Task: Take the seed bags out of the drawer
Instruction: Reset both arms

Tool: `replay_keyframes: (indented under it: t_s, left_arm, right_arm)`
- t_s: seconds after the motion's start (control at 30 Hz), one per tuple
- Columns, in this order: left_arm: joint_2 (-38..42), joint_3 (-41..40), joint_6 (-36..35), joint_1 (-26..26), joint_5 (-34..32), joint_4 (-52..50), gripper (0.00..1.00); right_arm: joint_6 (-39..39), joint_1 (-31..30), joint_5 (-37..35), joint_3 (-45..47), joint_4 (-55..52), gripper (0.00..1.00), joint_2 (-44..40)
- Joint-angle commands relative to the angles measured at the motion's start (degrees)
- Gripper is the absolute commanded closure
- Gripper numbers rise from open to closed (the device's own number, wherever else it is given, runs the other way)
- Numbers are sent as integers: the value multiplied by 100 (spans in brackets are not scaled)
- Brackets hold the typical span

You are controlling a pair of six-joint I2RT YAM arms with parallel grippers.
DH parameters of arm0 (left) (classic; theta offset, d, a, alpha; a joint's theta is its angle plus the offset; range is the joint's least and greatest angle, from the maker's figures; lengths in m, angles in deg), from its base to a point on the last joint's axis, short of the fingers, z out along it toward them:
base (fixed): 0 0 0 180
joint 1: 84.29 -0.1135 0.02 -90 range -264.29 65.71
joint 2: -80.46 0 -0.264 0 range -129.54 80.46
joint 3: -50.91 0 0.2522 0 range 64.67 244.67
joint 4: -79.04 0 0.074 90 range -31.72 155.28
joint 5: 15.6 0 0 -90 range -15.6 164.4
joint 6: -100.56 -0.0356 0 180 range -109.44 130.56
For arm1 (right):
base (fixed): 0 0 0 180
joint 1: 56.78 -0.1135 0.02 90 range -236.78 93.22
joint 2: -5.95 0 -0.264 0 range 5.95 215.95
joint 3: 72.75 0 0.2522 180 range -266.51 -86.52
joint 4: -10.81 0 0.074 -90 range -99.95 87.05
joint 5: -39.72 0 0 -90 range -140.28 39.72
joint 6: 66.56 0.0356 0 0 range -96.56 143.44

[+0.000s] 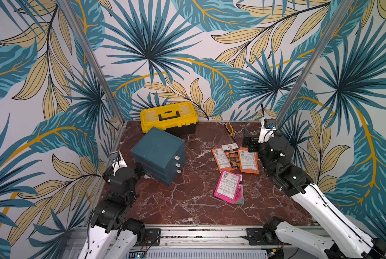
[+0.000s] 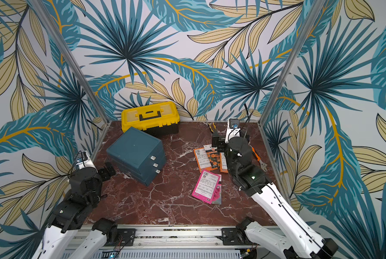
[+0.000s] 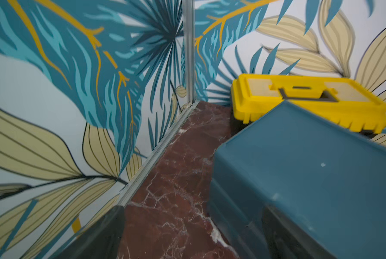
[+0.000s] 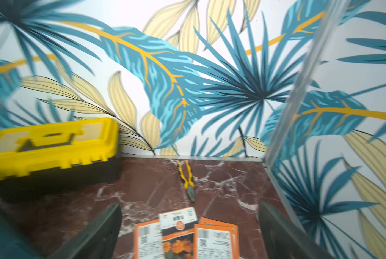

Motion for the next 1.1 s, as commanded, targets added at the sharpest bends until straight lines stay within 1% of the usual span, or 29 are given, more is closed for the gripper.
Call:
replay_keyframes:
  t_s: [0.0,0.03,0.1,0.2,0.3,0.37,0.4,0.47,0.53,0.6,0.67,0.7,0.77,0.83,0.87,0.97,1.0,1.03,1.07]
  left_arm:
    - [179,-639,598,-13,-517,247,0]
    - [99,-762,693,-35,-478,180,0]
    - [-98,-955,952,-49,-484,141,0]
    - [-289,-1309,512,-58,-119,1029,0]
    - [-742,-1561,205,-91,44,1797,0]
    - [-956,-1780,-163,-144,360,2536,0]
    - [-1063,-1893,-258,-163,374,2905,0]
    - [-1258,-2113,-490,-307,658,3687,0]
    - [-1509,-2310,-627,-530,1004,4485,0]
    - [-1889,-2519,-673,-806,1274,5226,0]
    - [-2320,-2724,-757,-1059,1569,6004,0]
    - [-2561,-2774,-810,-1170,1670,6420,0]
    - [-2888,-2666,-927,-1309,2075,6664,0]
    - [-3330,-2659,-1154,-1409,2375,7309,0]
    - [-3578,-2627,-1235,-1460,2488,7586,0]
    - [-4232,-2515,-1309,-1668,2945,8345,0]
    - [-4464,-2489,-1356,-1699,3064,8624,0]
    - [-4630,-2480,-1387,-1734,3185,8890,0]
    - [-4799,-2450,-1416,-1769,3286,9091,0]
  right_arm:
    - [-167,681,473,522,99,1,67]
    - [-49,871,599,634,110,0,125]
    - [128,1118,624,836,162,1,257]
    - [94,1288,733,1332,679,0,447]
    - [210,1436,947,1733,1174,0,723]
    - [403,1605,1179,1943,1434,0,878]
    - [446,1682,1260,2072,1617,1,956]
    - [389,1788,1263,2349,2094,1,1096]
    - [253,1902,1266,2560,2416,1,1278]
    - [177,1993,1308,2715,2551,1,1475]
    - [122,2032,1320,2956,2937,0,1636]
    - [86,2034,1299,3125,3270,1,1721]
    - [95,2052,1286,3426,3919,0,1915]
    - [38,2067,1276,3633,4608,0,2108]
    - [91,2074,1403,3609,4630,0,2134]
    - [-158,2105,1897,3814,5835,0,2753]
    - [-41,2157,1891,3802,5793,1,2770]
    - [98,2255,2018,3772,5642,0,2751]
    - [175,2376,2216,3805,5735,1,2860]
